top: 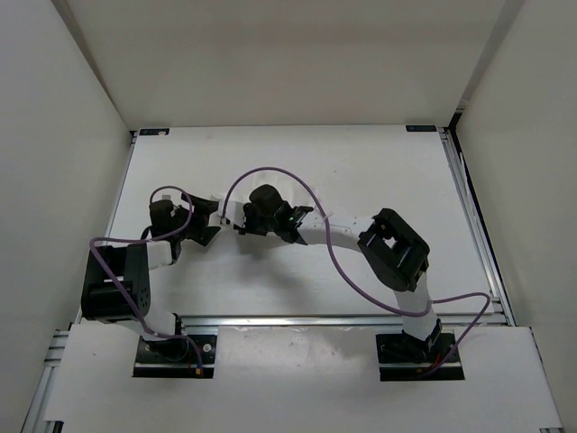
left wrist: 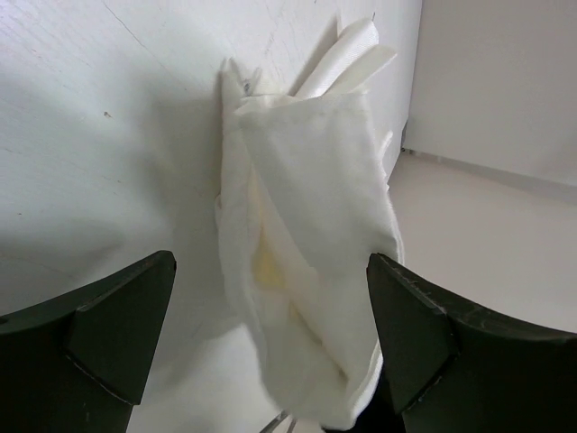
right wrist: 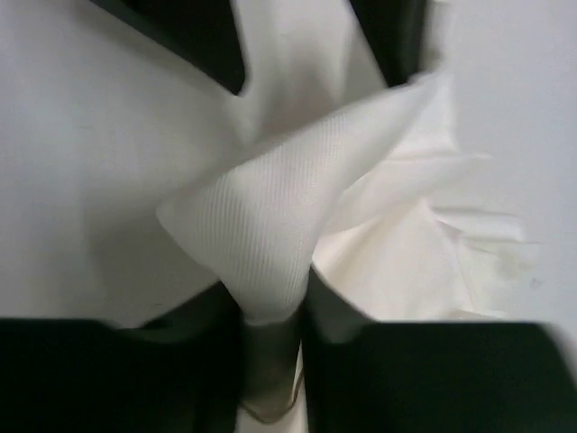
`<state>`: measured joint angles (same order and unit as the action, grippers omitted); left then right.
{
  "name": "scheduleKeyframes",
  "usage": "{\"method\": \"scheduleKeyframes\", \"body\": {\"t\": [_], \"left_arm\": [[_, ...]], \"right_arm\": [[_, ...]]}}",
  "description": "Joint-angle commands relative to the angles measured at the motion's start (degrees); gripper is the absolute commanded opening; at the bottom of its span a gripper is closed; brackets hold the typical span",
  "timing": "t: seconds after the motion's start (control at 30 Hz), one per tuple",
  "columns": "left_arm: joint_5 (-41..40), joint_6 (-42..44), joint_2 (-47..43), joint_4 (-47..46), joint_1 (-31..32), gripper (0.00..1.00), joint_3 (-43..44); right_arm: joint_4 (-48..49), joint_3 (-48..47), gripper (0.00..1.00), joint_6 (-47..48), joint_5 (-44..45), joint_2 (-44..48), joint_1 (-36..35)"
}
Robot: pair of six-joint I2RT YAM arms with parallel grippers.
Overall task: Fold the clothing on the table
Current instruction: Fold the skirt
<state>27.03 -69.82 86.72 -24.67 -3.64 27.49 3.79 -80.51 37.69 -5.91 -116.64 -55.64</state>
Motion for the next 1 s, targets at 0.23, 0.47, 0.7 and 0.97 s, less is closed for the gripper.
{"method": "scheduleKeyframes", "body": {"t": [0.23,0.47,0.7,0.97], "left_arm": [[1.1,-0.3,-5.1,-1.4,-2.3,0.99,-4.1],[-0.1,-1.5,-7.9,-2.3,-2.4,0.98,-7.6],[-1.6,-4.1,-2.1,-5.8,2.8,0.99,-3.6],[-3.2,-6.3,4.0,-7.1,10.6,0.98,3.6]], "right_arm": [[5.2,-7.4,0.00,-19.4,20.7,4.7,8.5],[-3.5,-3.2,0.00,-41.8,20.1,21.3,22.8],[-11.7,17.8,0.00,-54.4,18.8,36.0,33.2],[-22.6,32.2,0.00,-67.4,12.6,42.7,45.6]]}}
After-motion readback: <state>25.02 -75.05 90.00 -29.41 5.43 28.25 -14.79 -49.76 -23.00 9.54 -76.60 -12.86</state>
